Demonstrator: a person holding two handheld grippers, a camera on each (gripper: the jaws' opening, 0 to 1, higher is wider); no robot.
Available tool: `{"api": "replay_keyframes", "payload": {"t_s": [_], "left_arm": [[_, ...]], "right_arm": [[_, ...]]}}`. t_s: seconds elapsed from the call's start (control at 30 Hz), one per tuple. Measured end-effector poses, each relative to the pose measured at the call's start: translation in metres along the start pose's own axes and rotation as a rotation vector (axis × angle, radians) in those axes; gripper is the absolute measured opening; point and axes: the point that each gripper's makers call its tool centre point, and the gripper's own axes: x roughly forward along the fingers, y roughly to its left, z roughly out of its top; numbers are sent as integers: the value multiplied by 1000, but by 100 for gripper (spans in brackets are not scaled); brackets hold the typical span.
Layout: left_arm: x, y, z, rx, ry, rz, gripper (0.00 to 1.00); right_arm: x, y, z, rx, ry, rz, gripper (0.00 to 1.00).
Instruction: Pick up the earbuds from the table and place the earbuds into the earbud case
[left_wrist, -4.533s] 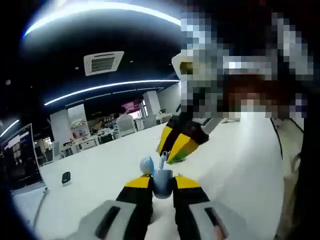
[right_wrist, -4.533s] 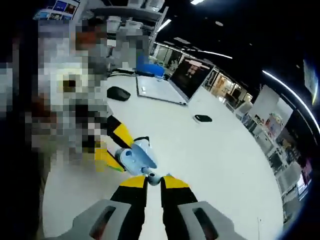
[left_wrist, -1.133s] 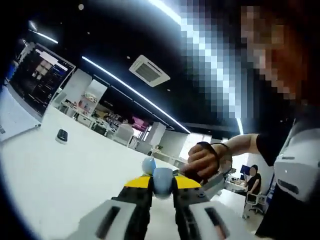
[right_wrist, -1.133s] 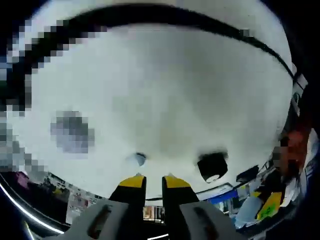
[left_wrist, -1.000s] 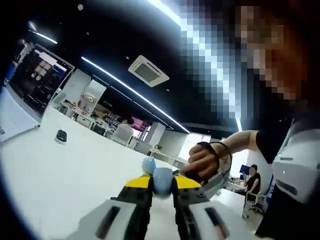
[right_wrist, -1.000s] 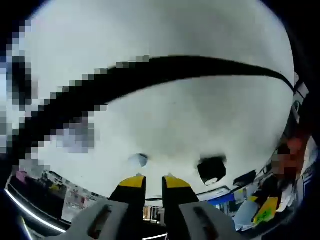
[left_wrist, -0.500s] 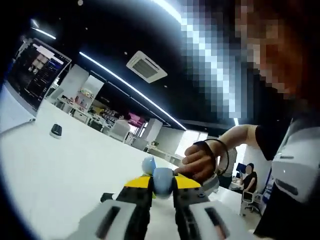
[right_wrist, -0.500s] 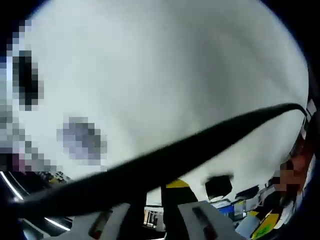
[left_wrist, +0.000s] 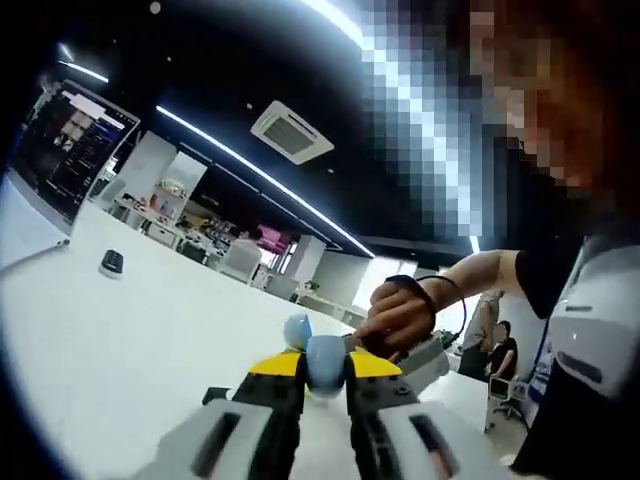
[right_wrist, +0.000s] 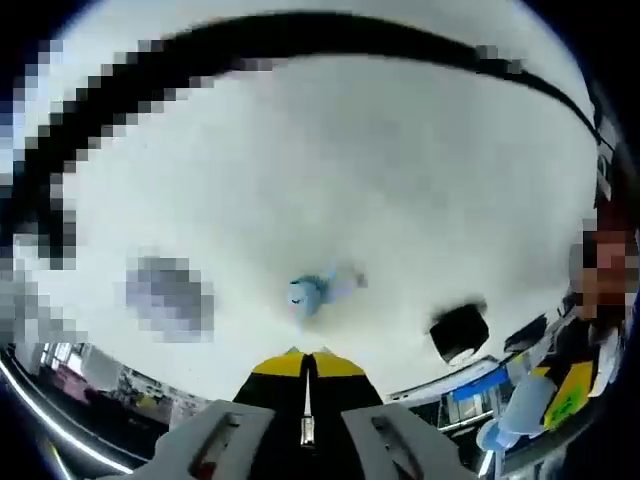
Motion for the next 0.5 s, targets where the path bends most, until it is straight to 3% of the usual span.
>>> {"api": "replay_keyframes", "payload": {"t_s": [0.07,0.13,0.2,0.27,0.37,0.4,0.43,0.5], "left_arm": [[1,-1,0,2,3,-2,18],[1,-1,0,7,4,-3,18],[1,-2,1,4,-4,-3,18],[1,-2,1,-1,-11,-2,18],[0,-2,2,-7,-14,-5,18],[0,-2,3,-6,-12,-6,18],[0,-3,3,-2,-9,-10,18],[0,-5,3,7,-2,-13,18]], "right_arm": [[-4,-4,-1,1,-7,-17,8],[-7,-1,-12,100,15,-11,12],[-11,16,-29,242,39,34,12],[-17,31,-37,452,40,63,12],[-33,40,-27,867,-66,82,12],[-39,40,-22,970,-108,90,12],[-46,35,-14,1044,-171,88,11],[-55,24,-3,1059,-260,63,10]]}}
